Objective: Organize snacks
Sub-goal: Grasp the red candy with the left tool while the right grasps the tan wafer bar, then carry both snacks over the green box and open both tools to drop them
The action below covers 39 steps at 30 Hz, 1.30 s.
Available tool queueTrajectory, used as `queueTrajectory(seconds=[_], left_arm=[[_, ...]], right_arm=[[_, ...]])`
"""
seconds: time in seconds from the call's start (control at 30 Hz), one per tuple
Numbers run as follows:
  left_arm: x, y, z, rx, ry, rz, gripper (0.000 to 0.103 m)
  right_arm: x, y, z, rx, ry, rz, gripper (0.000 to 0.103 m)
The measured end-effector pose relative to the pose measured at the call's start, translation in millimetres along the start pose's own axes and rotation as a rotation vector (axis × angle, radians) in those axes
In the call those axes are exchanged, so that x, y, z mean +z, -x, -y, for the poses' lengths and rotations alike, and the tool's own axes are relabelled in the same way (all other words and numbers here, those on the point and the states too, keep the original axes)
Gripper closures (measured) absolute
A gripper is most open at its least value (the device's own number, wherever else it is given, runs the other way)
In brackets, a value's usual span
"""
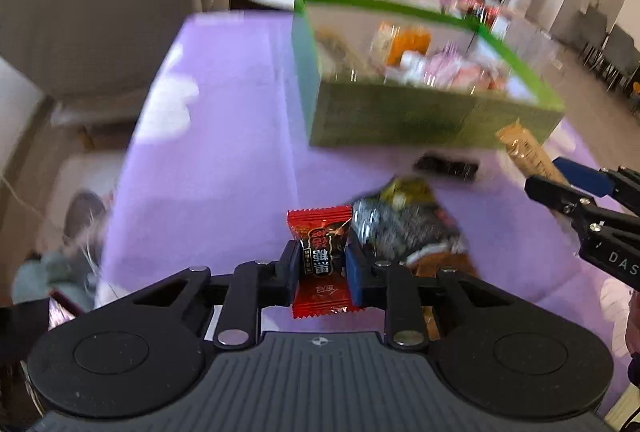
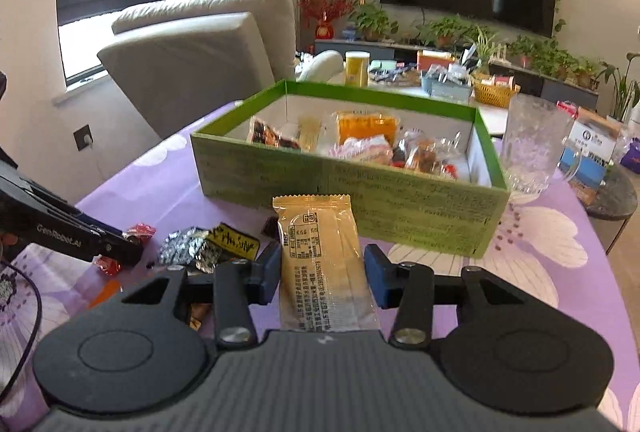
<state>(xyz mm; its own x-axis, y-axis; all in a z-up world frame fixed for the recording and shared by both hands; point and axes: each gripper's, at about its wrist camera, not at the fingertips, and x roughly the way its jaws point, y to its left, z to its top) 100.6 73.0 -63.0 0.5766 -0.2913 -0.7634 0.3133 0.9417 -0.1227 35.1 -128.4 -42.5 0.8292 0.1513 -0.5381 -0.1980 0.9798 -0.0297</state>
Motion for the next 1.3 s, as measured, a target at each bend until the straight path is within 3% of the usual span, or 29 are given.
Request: queueTrajectory(seconds=[0.2, 0.53, 0.8, 1.07, 1.17, 1.2, 1.3], left_arm=[[27.3, 28.2, 14.5, -0.036, -0.043, 0.117, 0.080], [81.6, 24.4, 37.1, -0.052, -0.088, 0.229, 0.080], [115.8, 2.4, 46.6, -0.062, -0.108, 0.247, 0.080], [135.8, -32.4, 44.2, -0.061, -0.079, 0.230, 0.079], [138.7, -41.1, 43.0, -0.024, -0.080, 0.257, 0.066], [138.9, -42.1, 43.1, -0.013, -0.083, 0.265, 0.064], [138.2, -43.8, 40.7, 0.000, -0.094, 0.263, 0.063]], right_arm=[[18.9, 6.4, 5.9, -0.027, 0.006, 0.082, 0.052], [54.2, -6.3, 27.4, -0.114, -0.019, 0.184, 0.052], [72.4, -31.5, 49.4, -0.194, -0.062, 0.203, 0.052], [74.2, -57.7, 66.9, -0.211, -0.115, 0.177, 0.052], [75.4, -66.2, 72.9, -0.209, -0.147, 0.180, 0.045], [75.6, -68.2, 74.8, -0.210, -0.159, 0.185, 0.039], [75.0, -66.8, 76.4, -0.239, -0.187, 0.214, 0.039]])
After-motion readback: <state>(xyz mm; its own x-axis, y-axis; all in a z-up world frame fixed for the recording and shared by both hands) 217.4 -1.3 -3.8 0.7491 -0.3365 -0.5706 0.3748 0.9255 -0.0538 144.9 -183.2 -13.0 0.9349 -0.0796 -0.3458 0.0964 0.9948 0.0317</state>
